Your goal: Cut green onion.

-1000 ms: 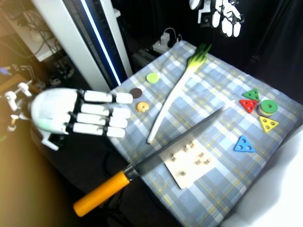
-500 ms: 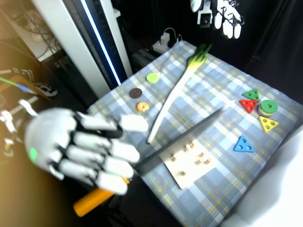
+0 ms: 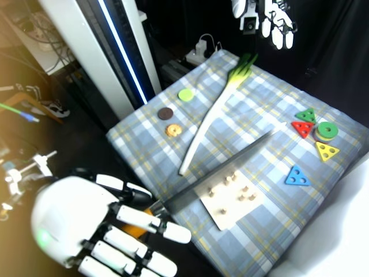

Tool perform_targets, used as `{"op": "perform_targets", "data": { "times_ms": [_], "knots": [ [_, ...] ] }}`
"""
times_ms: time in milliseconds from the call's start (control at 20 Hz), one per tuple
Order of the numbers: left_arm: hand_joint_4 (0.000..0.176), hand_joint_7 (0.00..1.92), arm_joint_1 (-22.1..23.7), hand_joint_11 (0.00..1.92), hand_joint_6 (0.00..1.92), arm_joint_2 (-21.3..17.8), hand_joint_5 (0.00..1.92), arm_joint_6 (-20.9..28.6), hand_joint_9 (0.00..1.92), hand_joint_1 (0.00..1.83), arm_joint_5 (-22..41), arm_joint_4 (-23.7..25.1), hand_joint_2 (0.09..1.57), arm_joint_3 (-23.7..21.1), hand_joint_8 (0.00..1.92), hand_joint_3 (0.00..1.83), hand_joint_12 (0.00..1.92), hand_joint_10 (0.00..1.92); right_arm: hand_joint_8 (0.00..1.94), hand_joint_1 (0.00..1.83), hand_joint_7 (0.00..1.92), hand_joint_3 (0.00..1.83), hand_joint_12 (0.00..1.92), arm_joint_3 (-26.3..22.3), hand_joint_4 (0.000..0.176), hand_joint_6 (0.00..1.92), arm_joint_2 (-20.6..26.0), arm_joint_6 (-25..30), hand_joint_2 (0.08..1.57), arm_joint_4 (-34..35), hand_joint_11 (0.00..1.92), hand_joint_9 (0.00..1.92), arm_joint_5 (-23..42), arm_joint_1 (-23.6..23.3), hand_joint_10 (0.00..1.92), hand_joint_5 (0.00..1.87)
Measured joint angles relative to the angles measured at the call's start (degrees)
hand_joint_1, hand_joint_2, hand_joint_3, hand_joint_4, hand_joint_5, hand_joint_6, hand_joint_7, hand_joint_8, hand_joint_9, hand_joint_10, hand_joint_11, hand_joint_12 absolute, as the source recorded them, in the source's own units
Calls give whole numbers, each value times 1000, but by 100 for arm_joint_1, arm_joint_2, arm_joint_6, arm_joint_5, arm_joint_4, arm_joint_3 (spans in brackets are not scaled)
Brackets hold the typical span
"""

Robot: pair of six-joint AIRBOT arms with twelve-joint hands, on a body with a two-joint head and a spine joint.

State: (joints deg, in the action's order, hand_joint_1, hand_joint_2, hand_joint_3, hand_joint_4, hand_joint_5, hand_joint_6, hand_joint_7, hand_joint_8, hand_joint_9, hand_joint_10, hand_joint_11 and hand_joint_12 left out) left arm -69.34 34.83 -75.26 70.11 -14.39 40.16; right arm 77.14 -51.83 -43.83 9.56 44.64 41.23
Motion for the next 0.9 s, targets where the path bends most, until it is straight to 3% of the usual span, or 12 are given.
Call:
{"op": "perform_targets", "data": {
  "times_ms": [50,200,250,350,450,600,650,700,750,800,850,900],
  "knots": [
    [119,312,0,0,0,0,353,15,295,187,0,4,1409,0,0,4,439,0,9,887,227,3,62,26,48,12,-66,0,962,-4,131,227,-70,-7,16,204],
    [116,341,-13,0,1,0,363,57,320,203,7,4,1402,0,5,0,497,5,15,886,551,3,142,72,9,5,-116,0,1040,-15,272,502,-260,-63,20,390],
    [120,334,-13,0,1,0,350,68,323,175,7,-2,1402,0,1,0,513,4,18,823,703,0,202,96,10,2,-116,0,1074,7,327,588,-271,-68,14,442],
    [116,328,-24,0,2,0,352,107,318,180,20,0,1402,0,1,0,508,1,6,788,800,0,662,111,20,0,-111,0,1142,13,375,744,-313,-85,15,533],
    [108,331,-24,0,4,0,371,127,313,214,22,17,1395,0,1,0,545,0,16,797,862,0,945,140,28,2,-114,0,1184,7,393,857,-341,-111,33,583],
    [111,328,-35,0,2,0,376,142,307,199,20,-4,1396,0,1,1,525,2,16,748,910,2,1241,140,8,13,-118,0,1231,7,464,971,-334,-151,86,696],
    [110,333,-35,0,3,0,380,142,315,198,20,-7,1398,0,3,1,525,5,22,844,954,9,1240,146,142,1117,-131,0,1251,11,538,1003,-348,-170,130,695],
    [108,337,-61,0,4,0,386,146,318,209,35,-13,1397,0,3,0,526,5,30,842,1005,7,1288,157,163,1407,-149,0,1283,13,548,980,-339,-170,295,653],
    [113,332,-90,0,2,0,374,151,314,185,46,-11,1400,0,1,2,529,2,81,833,1062,6,1359,157,173,1469,-153,9,1292,31,563,899,-332,-170,650,642],
    [114,336,-101,0,1,2,370,157,317,199,35,-22,1399,0,2,1,528,3,325,833,1018,4,1428,160,175,1470,-157,4,1291,33,545,823,-334,-170,939,648],
    [104,323,-103,0,1,7,374,166,306,220,37,-46,1400,0,2,0,491,2,707,842,944,0,1511,177,176,1443,-179,7,1284,35,528,790,-326,-170,1161,669],
    [101,324,-107,0,3,7,383,170,312,236,55,-66,1399,0,2,0,496,4,990,612,870,1,1603,181,46,1049,-201,7,1313,55,511,743,-315,-173,1340,721]
  ]
}}
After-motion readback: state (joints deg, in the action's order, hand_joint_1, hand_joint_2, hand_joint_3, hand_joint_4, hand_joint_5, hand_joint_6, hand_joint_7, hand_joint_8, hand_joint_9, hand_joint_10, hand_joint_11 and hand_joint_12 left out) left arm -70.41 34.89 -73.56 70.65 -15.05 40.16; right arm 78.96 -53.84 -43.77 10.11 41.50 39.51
